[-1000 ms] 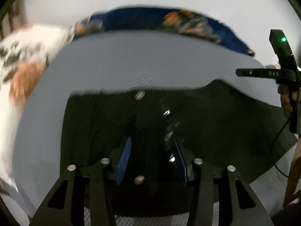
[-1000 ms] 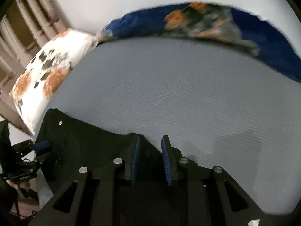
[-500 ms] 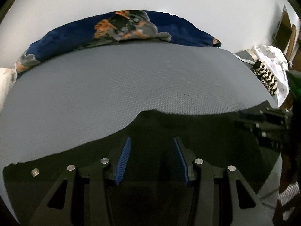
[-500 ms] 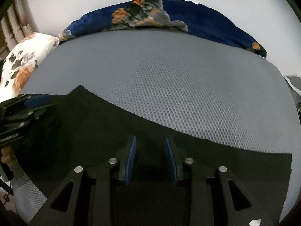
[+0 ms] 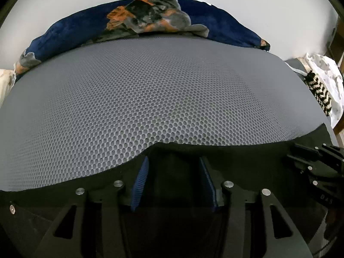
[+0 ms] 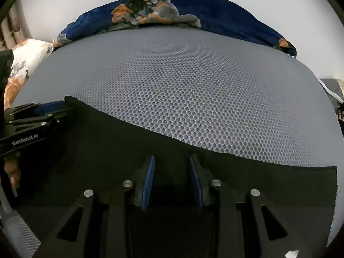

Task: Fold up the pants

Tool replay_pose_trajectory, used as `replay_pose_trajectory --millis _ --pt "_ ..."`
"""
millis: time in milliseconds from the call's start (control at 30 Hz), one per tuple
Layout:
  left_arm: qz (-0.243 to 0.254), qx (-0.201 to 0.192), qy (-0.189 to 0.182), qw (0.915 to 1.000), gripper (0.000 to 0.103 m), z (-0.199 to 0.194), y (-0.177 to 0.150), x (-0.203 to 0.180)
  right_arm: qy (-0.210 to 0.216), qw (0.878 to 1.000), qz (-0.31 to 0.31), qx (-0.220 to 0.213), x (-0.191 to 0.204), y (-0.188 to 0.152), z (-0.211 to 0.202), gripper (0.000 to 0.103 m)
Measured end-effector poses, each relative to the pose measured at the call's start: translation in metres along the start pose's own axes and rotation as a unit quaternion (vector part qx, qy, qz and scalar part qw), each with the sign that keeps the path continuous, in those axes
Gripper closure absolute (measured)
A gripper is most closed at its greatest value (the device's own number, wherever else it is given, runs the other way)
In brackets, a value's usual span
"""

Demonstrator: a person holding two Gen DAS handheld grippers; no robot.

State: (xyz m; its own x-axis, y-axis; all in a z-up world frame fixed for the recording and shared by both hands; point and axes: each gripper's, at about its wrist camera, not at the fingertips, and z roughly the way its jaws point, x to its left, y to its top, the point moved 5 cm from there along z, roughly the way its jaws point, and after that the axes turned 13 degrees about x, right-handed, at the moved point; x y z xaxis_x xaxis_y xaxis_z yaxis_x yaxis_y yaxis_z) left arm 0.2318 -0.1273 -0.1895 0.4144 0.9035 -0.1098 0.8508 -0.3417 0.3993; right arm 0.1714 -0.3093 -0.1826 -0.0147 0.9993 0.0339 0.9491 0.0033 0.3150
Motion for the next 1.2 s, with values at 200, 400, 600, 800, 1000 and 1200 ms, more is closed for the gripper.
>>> replay_pose_trajectory --millis 200,400,600,800,1000,1200 --pt "-0.003 0.005 0.011 0.9999 0.048 0.001 -0.002 -0.002 0.001 1.000 0.000 -0.002 0.001 0.000 0.000 0.072" --pt "-0.015 0.010 0.016 0.9997 0.048 -0.028 -0.018 -0.004 0.003 1.000 -0.010 -0.001 0.002 0.000 0.001 0.067" --pt "-0.034 -0.014 0.049 0.9981 0.048 -0.059 -0.049 0.011 0.000 1.000 -0.013 -0.007 0.004 -0.002 0.000 0.066" --pt "-0.050 0.004 0.079 0.9956 0.048 -0.064 -0.082 0.031 -0.003 1.000 -0.017 -0.008 0.005 -0.003 0.001 0.064" --pt "-0.049 0.010 0.094 0.9943 0.048 -0.058 -0.111 0.039 -0.008 0.999 -0.039 -0.004 0.010 -0.007 -0.002 0.057" --pt "-0.046 0.001 0.101 0.9939 0.044 -0.054 -0.118 0.036 -0.004 0.999 -0.038 -0.012 -0.005 -0.010 -0.022 0.057"
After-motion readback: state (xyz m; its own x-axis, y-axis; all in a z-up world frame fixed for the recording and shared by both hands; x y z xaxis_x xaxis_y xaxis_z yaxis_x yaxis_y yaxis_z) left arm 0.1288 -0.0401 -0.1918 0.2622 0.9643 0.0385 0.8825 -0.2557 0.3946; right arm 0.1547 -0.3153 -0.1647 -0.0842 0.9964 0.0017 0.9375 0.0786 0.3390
